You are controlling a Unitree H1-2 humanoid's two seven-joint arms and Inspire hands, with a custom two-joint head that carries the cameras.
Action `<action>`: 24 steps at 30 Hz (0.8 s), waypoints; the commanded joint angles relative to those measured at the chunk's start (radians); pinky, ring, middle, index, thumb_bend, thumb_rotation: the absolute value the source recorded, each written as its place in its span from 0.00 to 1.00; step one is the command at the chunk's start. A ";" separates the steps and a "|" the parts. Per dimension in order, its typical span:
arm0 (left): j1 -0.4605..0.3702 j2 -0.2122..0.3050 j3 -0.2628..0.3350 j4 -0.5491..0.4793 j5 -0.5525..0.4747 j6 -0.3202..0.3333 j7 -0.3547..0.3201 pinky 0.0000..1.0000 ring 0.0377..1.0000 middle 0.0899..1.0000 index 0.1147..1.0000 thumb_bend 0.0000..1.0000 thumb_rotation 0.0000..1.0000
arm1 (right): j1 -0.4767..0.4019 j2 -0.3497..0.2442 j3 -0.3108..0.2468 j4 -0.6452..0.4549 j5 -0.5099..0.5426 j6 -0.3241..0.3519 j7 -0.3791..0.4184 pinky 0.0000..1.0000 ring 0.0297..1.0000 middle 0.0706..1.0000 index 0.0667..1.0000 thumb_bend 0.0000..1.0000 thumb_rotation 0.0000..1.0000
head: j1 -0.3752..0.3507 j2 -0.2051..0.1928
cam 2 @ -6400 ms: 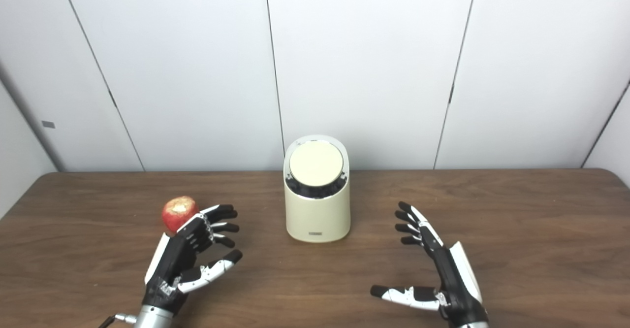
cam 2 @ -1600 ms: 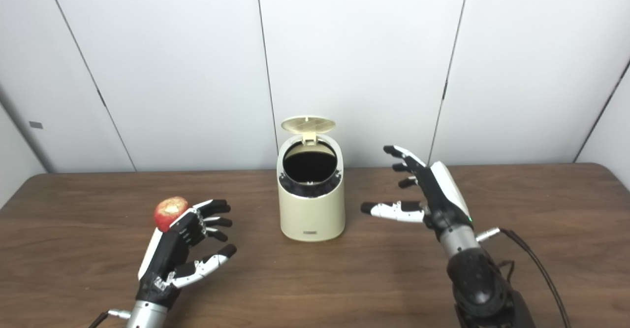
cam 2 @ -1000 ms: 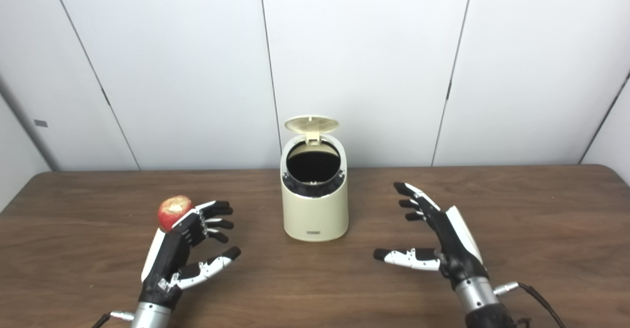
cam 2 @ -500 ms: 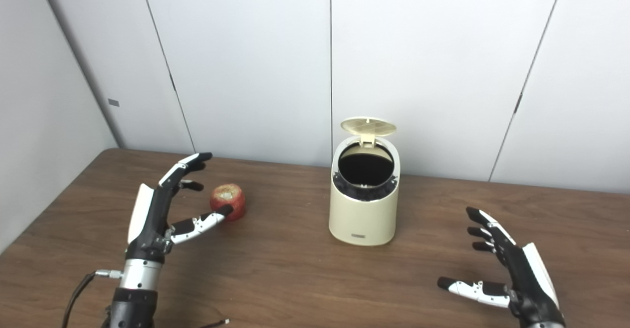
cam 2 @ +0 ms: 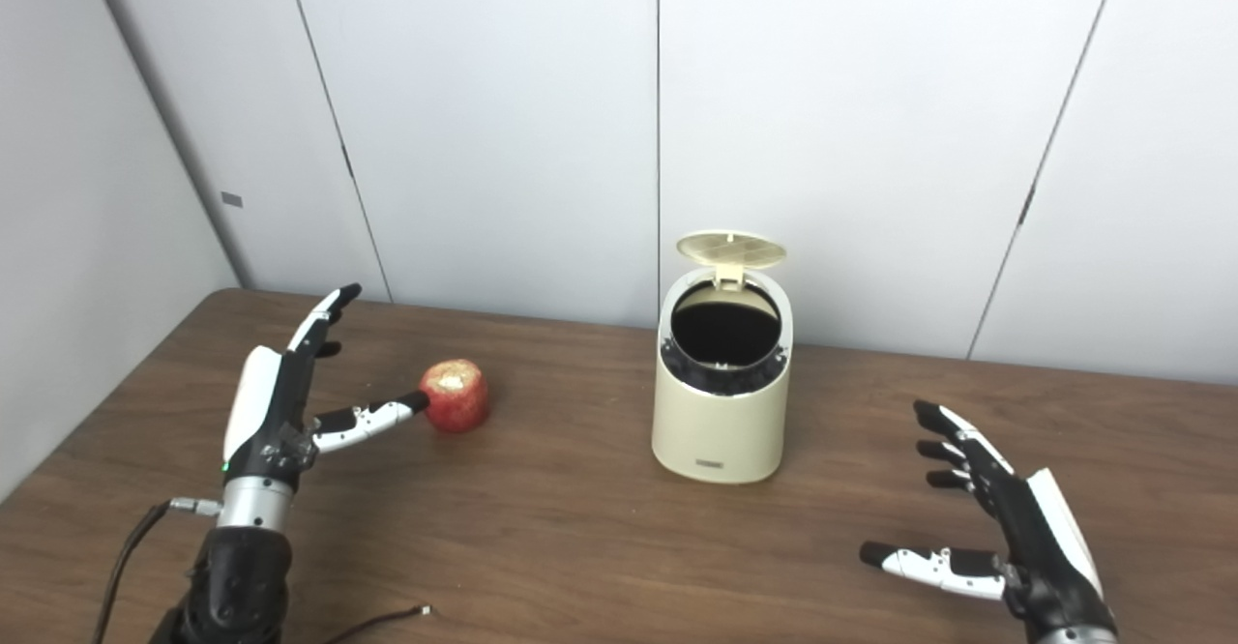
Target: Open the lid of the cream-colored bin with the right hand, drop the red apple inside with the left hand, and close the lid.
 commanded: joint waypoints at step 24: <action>-0.119 0.086 -0.179 0.224 0.097 0.044 0.025 0.70 0.82 0.82 0.88 0.93 0.29 | -0.009 -0.015 -0.009 -0.096 -0.018 0.023 0.000 0.68 0.79 0.85 0.84 0.75 0.04 | -0.025 0.010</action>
